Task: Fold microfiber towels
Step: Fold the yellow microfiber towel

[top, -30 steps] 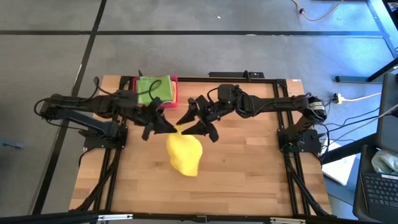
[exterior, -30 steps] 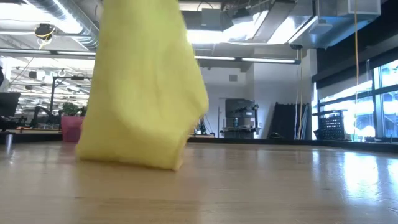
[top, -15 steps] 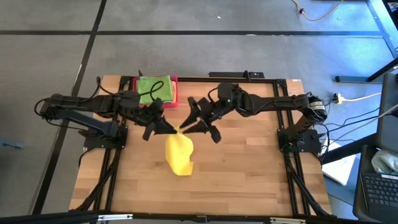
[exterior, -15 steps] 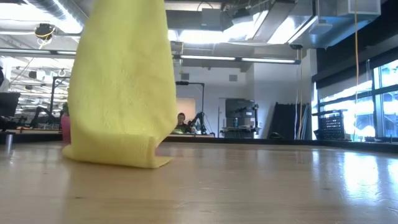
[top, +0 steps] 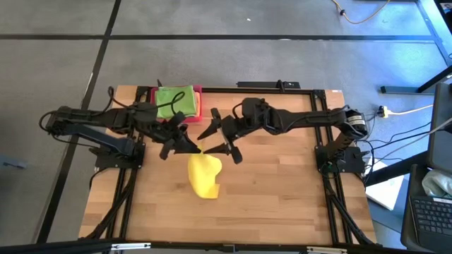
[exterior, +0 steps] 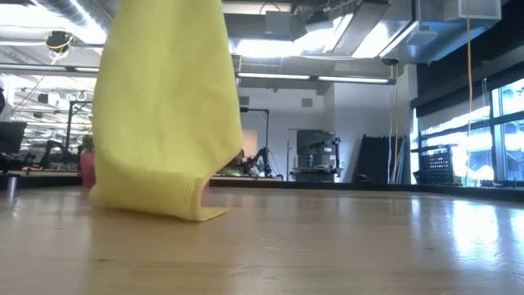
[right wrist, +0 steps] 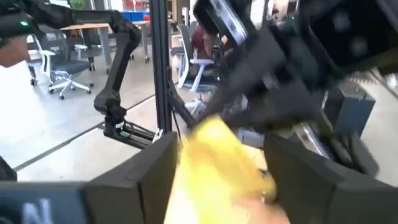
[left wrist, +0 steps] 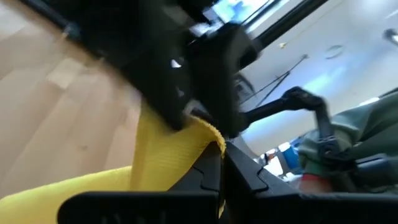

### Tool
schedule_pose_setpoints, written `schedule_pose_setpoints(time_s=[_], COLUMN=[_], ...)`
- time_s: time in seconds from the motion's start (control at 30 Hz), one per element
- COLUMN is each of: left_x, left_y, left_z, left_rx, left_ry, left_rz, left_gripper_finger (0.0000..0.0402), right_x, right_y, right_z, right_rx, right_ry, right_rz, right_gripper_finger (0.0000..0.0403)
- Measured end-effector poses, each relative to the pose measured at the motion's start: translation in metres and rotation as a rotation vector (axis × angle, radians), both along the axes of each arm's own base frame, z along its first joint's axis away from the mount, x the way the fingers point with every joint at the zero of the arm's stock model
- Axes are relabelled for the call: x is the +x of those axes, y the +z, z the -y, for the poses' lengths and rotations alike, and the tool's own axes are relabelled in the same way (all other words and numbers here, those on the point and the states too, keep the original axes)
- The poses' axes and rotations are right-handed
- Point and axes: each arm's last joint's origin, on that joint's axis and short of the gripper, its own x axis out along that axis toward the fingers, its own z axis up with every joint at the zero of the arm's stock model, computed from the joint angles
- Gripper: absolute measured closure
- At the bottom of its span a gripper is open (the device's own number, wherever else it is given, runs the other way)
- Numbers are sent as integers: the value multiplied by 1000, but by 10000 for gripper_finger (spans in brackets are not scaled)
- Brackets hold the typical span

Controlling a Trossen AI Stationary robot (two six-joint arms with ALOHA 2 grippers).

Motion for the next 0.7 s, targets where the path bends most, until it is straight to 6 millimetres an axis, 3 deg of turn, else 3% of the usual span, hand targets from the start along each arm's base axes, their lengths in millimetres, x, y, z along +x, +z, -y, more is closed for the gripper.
schedule_pose_setpoints(time_s=[0.13,0.33,0.53,0.7], left_x=[0,0,-3,-5], left_y=[6,8,-3,-10], left_z=[4,8,9,6], left_rx=[-7,-10,17,70], left_ry=[-19,-36,-44,-42], left_rz=[67,80,-36,-95], left_gripper_finger=[401,401,401,401], right_x=[4,8,3,2], right_y=[-7,-15,-7,-6], right_z=[4,3,2,-2], right_rx=[36,144,258,321], right_ry=[-10,27,84,140], right_rz=[-41,-116,-160,-207], right_gripper_finger=[144,151,204,279])
